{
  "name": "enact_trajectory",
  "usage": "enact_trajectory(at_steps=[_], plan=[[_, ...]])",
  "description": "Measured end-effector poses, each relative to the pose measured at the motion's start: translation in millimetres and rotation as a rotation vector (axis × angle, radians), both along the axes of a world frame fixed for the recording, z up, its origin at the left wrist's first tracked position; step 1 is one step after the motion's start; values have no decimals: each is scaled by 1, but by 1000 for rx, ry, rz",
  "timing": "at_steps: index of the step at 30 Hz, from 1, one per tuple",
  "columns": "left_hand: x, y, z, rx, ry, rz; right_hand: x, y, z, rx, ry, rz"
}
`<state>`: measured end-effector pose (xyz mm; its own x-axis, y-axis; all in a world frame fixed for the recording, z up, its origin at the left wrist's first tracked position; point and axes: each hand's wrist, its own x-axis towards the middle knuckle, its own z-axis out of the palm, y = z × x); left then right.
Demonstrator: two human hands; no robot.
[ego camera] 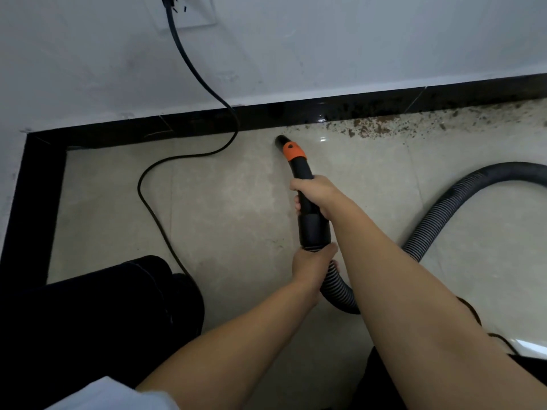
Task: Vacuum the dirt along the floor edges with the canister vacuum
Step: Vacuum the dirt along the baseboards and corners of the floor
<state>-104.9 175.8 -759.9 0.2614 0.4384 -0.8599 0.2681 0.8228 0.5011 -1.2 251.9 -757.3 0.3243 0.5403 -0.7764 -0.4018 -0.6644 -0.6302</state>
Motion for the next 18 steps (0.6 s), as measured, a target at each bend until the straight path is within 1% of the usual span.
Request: enact_trajectory(at_steps=[4,10,14,18], plan=[[10,9,4,19,-12,-100,21,-7,1,-2,-21,-164],[36,12,9,8,-41,-320,60,-30,-2,-31,-35,-378],[44,20,9,6,-60,-343,70,-27,-5,-27,-41,-410],[39,27,7,20,-46,-298,64,-13,-4,-26,-19,-329]])
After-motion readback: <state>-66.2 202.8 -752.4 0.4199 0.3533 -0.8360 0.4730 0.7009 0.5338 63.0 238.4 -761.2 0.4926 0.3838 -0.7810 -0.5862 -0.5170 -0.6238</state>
